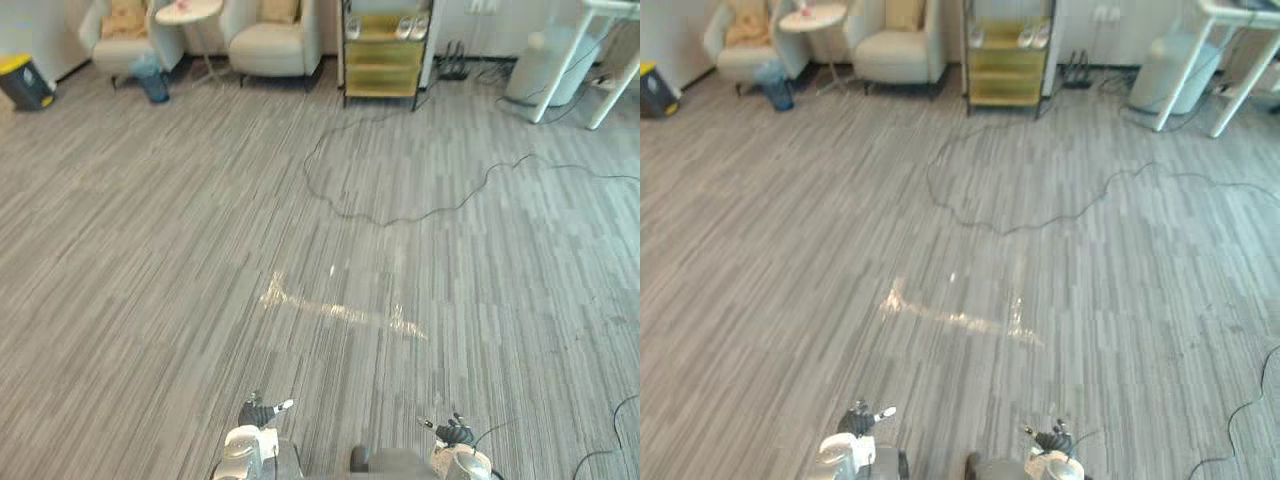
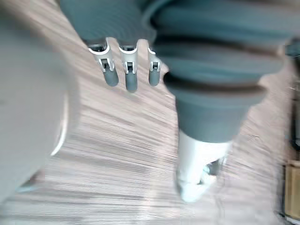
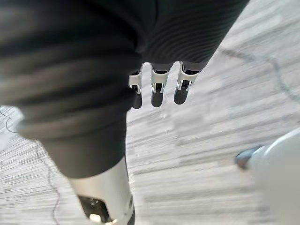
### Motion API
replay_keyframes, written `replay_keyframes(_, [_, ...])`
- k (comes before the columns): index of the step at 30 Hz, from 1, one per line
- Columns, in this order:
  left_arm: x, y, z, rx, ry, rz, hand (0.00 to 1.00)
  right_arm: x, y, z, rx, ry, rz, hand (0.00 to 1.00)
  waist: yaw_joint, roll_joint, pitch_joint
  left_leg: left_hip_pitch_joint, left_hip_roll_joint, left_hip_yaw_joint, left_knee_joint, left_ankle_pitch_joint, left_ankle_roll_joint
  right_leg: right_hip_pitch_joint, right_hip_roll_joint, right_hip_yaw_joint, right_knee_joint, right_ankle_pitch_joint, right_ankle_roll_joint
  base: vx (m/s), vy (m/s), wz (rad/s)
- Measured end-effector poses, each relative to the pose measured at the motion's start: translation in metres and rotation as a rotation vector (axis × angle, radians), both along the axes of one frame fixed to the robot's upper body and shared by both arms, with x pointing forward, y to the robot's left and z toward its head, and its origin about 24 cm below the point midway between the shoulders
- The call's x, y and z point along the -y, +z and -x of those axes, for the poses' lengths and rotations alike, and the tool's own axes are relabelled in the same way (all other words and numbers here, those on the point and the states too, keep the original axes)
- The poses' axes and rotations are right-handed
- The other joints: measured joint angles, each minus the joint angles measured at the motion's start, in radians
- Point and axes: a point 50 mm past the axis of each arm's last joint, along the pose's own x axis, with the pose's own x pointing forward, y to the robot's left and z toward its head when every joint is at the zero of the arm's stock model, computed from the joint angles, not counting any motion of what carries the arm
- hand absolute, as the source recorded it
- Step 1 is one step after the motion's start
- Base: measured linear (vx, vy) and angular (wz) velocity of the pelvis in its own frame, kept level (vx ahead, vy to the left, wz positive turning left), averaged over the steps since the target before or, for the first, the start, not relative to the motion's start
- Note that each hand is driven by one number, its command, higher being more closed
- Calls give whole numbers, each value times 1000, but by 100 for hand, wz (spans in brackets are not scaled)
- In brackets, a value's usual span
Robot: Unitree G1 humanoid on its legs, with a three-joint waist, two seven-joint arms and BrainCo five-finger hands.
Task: Pick up cushions and gather them together orderly.
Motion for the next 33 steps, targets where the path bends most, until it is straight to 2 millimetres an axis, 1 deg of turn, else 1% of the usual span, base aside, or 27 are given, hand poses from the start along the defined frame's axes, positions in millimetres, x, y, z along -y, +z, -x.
replay_keyframes(2, [-2,1,-1,9,4,-2,0,0,0,0,-1,-1,-2,0,3,-1,1,-35,-36,29,-215,-1,-1,62,0,47,-31,-18,19,522,-15,-65])
replay_keyframes(4, [0,2,-3,22,1,2,0,0,1,-4,2,5,1,0,6,0,-1,-62,-101,43,-530,69,-23,133,-5,101,-89,-50,34,696,60,-68])
replay_keyframes(5, [-1,2,-3,23,-5,-2,0,2,1,-4,0,3,8,0,7,0,-2,-65,-110,46,-575,84,-22,149,-5,111,-105,-59,37,583,127,-64])
replay_keyframes(7, [0,2,-3,22,-25,-8,0,4,-3,4,-31,-15,2,0,24,-14,-24,-66,-148,32,-625,160,72,209,-21,142,-123,-106,55,617,148,-56])
replay_keyframes(8, [-2,1,-2,17,-22,-12,0,1,-6,13,-57,-16,-9,0,31,-54,-62,-59,-186,40,-595,207,128,210,-54,171,-55,-135,95,949,180,-36])
replay_keyframes(9, [-4,-1,1,1,-27,-18,0,-2,-9,21,-77,-20,-18,0,30,-94,-90,-30,-217,54,-594,168,134,157,-80,175,86,-141,122,802,143,-24])
replay_keyframes(10, [-5,-1,1,-2,-30,-21,0,-3,-9,23,-82,-20,-21,0,31,-102,-93,-19,-224,56,-595,154,131,137,-79,171,149,-136,144,915,179,8])
replay_keyframes(11, [-5,0,0,1,-42,-22,0,-8,-12,30,-102,-12,-27,0,27,-120,-88,43,-247,37,-596,97,132,43,-74,159,417,-53,300,565,124,21])
replay_keyframes(12, [-4,-1,0,-10,-51,-21,0,-9,-12,32,-108,-3,-25,0,18,-122,-87,76,-255,20,-595,70,129,-15,-77,153,574,-12,373,831,156,34])
replay_keyframes(13, [-1,-4,4,-37,-55,-11,0,-10,-12,31,-103,5,-30,0,5,-111,-80,152,-263,-2,-598,28,126,-109,-84,118,791,-25,356,634,76,33])
replay_keyframes(14, [3,-5,4,-44,-60,-3,0,-9,-11,31,-95,7,-30,0,-2,-93,-69,213,-263,-21,-608,10,122,-157,-93,88,861,-46,323,502,52,28])
replay_keyframes(15, [4,-5,5,-49,-64,-1,0,-8,-11,31,-91,5,-26,0,-5,-90,-67,237,-264,-24,-616,10,122,-175,-100,76,870,-54,311,551,26,33])
replay_keyframes(16, [9,-6,6,-56,-82,6,0,-4,-8,32,-73,0,-13,0,-10,-81,-65,309,-265,-38,-648,10,122,-246,-126,34,857,-85,277,421,-4,38])
replay_keyframes(18, [14,-6,2,-51,-90,15,0,1,-5,27,-42,-18,1,0,-13,-58,-42,411,-254,-70,-704,5,130,-314,-137,-10,734,-125,212,545,-53,53])
replay_keyframes(19, [14,-6,3,-52,-89,17,0,2,-5,27,-38,-27,1,0,-20,-56,-51,454,-241,-93,-742,1,128,-358,-133,-21,536,-108,206,566,-128,77])
replay_keyframes(20, [14,-6,3,-51,-91,15,0,2,-5,27,-40,-38,-2,0,-28,-57,-53,474,-233,-110,-756,-21,100,-368,-128,-17,378,-60,203,469,-136,76])
replay_keyframes(21, [13,-6,4,-55,-91,15,0,2,-6,28,-44,-42,-4,0,-31,-60,-54,482,-232,-119,-761,-32,88,-369,-128,-11,325,-33,198,628,-247,96])
replay_keyframes(22, [14,-9,8,-74,-88,19,0,4,-8,29,-59,-62,-13,0,-45,-70,-64,519,-217,-157,-769,-87,48,-379,-119,9,263,96,147,427,-185,62])
replay_keyframes(23, [14,-11,13,-91,-87,21,0,5,-8,28,-65,-55,-8,0,-43,-59,-71,523,-207,-159,-758,-87,46,-378,-116,1,272,89,136,638,-284,61])
replay_keyframes(25, [14,-12,16,-99,-94,16,0,10,-6,24,-56,-43,10,0,-49,-21,-65,463,-175,-153,-583,-81,37,-329,-113,-39,261,46,108,596,-276,40])
replay_keyframes(26, [13,-11,15,-95,-86,16,0,12,-5,24,-54,-45,13,0,-57,-7,-62,376,-149,-148,-362,-46,4,-270,-113,-62,224,24,101,380,-184,49])
replay_keyframes(27, [12,-11,15,-95,-77,15,0,12,-5,24,-55,-43,13,0,-57,-5,-57,338,-136,-145,-267,-17,-7,-241,-113,-69,207,20,97,354,-156,42])
replay_keyframes(28, [9,-11,15,-92,-67,13,0,11,-6,25,-59,-35,15,0,-53,-5,-50,263,-95,-123,-101,34,3,-188,-103,-78,173,14,88,293,-129,18])
replay_keyframes(29, [6,-9,12,-73,-58,5,0,8,-6,26,-63,-19,10,0,-45,0,-47,190,-29,-72,61,16,30,-111,-90,-85,126,-3,72,420,-181,15])
replay_keyframes(30, [5,-8,13,-66,-56,2,0,7,-7,26,-64,-20,4,0,-41,-5,-45,138,2,-38,86,4,31,-56,-94,-89,95,-21,71,313,-127,11])
replay_keyframes(31, [6,-7,12,-61,-61,2,0,7,-7,27,-63,-27,0,0,-41,-7,-45,120,9,-28,73,-2,27,-38,-97,-92,86,-27,72,278,-92,7])
replay_keyframes(33, [7,-6,9,-48,-69,1,0,7,-6,25,-53,-51,-12,0,-38,-9,-45,67,19,38,-124,-31,15,33,-120,-87,53,-51,92,333,-23,-5])
